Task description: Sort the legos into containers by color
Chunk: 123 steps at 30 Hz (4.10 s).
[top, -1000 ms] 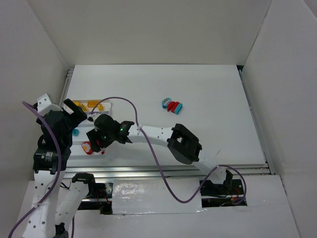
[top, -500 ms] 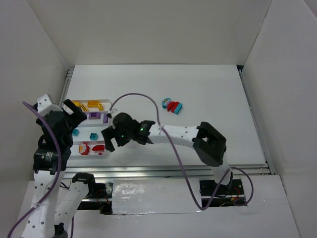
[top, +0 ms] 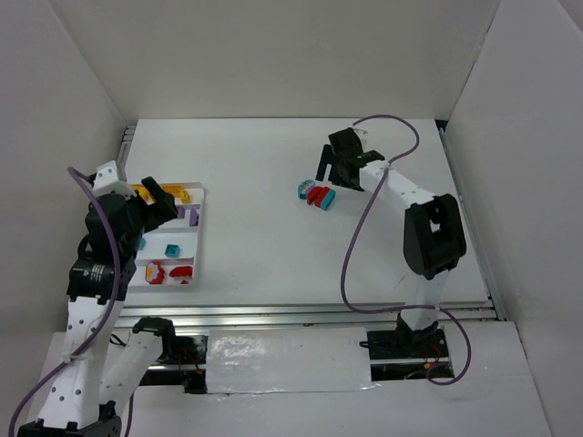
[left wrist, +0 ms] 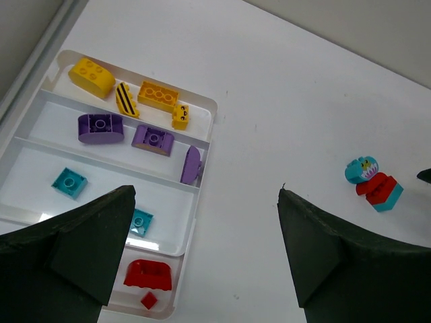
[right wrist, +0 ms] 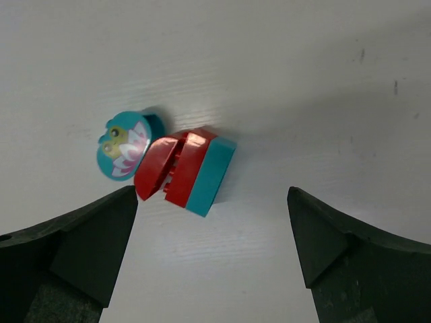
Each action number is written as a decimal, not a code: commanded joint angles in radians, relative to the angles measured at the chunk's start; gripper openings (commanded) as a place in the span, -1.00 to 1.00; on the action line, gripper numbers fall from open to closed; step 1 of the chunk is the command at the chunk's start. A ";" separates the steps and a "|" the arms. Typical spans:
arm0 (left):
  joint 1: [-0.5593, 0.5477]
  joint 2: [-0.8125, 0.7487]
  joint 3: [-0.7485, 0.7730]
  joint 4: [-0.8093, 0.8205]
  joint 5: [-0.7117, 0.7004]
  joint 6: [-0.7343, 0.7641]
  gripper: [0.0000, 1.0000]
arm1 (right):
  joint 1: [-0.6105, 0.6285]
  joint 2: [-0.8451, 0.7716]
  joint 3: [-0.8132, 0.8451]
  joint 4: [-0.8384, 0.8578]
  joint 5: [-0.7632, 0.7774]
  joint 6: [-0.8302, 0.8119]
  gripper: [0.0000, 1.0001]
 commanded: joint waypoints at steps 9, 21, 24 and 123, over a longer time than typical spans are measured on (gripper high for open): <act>0.001 0.032 0.003 0.050 0.095 0.038 0.99 | -0.031 0.151 0.077 -0.018 0.044 0.167 0.89; 0.001 0.036 0.007 0.045 0.104 0.041 0.99 | -0.043 0.248 0.122 -0.037 0.018 0.153 0.67; 0.001 0.038 0.007 0.047 0.109 0.043 0.99 | -0.051 0.277 0.148 -0.048 -0.010 0.139 0.65; -0.542 0.178 -0.234 0.938 0.999 -0.184 -1.00 | 0.224 -0.893 -0.794 1.159 -1.116 0.170 -0.57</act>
